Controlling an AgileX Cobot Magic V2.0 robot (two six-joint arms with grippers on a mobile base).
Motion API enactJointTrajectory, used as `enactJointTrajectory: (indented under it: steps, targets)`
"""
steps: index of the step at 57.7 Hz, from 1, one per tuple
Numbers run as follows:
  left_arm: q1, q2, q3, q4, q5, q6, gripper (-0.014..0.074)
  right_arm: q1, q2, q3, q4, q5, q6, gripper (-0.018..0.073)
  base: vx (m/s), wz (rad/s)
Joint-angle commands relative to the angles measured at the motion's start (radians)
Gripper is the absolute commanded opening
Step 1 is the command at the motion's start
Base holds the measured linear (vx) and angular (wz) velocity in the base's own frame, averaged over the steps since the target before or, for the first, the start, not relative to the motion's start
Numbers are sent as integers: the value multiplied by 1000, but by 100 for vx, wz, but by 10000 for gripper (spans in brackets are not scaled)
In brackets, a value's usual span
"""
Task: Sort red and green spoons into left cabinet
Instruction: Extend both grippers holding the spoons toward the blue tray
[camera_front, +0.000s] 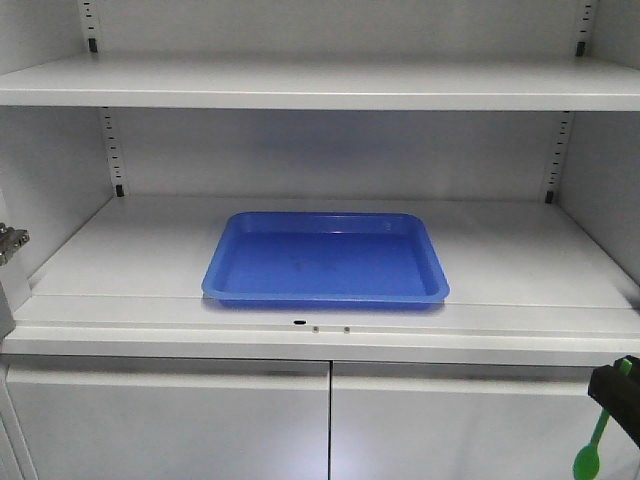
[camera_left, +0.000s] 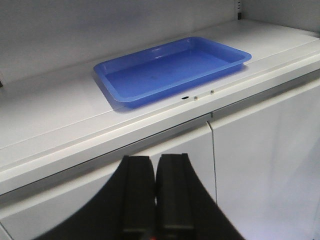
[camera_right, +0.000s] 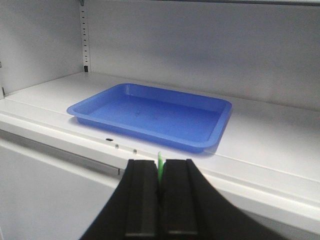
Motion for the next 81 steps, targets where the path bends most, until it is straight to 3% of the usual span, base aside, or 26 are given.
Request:
enactJointTrajectory:
  steps: [1, 35, 81]
  targets:
    - [-5, -1, -29, -16, -78, -4, 0, 2, -3, -29, 9, 18, 1, -3, 23, 7]
    - [-5, -1, -29, -16, -78, -4, 0, 2, -3, -29, 9, 18, 1, -3, 23, 11]
    - [-5, -1, -29, -16, -78, -4, 0, 2, -3, -29, 9, 15, 1, -3, 13, -15]
